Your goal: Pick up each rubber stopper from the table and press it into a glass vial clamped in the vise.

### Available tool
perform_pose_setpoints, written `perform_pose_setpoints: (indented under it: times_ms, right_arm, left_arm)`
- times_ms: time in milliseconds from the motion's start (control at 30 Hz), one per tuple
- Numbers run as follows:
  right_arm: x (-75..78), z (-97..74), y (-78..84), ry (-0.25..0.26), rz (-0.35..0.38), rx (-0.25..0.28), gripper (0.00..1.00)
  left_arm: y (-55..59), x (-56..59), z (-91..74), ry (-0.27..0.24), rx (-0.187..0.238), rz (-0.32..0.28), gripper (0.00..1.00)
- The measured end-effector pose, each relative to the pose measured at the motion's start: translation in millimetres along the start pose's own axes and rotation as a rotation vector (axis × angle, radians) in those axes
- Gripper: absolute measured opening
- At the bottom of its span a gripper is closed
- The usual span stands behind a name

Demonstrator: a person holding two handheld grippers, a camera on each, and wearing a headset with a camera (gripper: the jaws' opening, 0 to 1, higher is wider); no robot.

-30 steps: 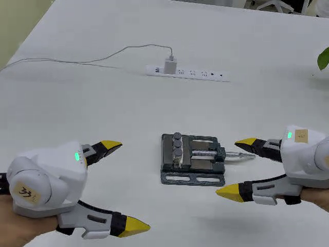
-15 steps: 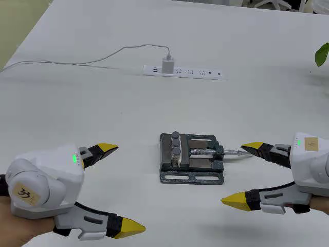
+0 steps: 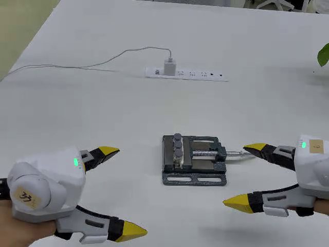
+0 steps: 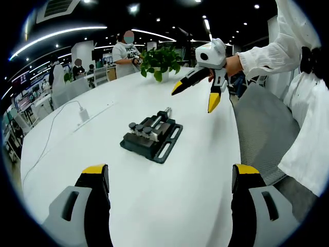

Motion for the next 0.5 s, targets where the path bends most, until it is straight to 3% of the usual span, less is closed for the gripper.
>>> perform_pose_setpoints:
  times_ms: [500]
  right_arm:
    - [-1.5, -4.6, -1.9, 0.007, 0.001, 0.011, 0.8]
  left_arm:
    - [-0.5, 1.6, -2.4, -0.002, 0.0, 0.002, 0.99]
Point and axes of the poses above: the centre of the closed fingertips' face, and the gripper's own axes: z roughly forward along the fingers, x roughly to its right, y roughly out of its underside, the point moved 8 cm from there along -z, roughly backward along the fingers, and after that the axes turned 5 degrees about y, right-handed, at the moved point
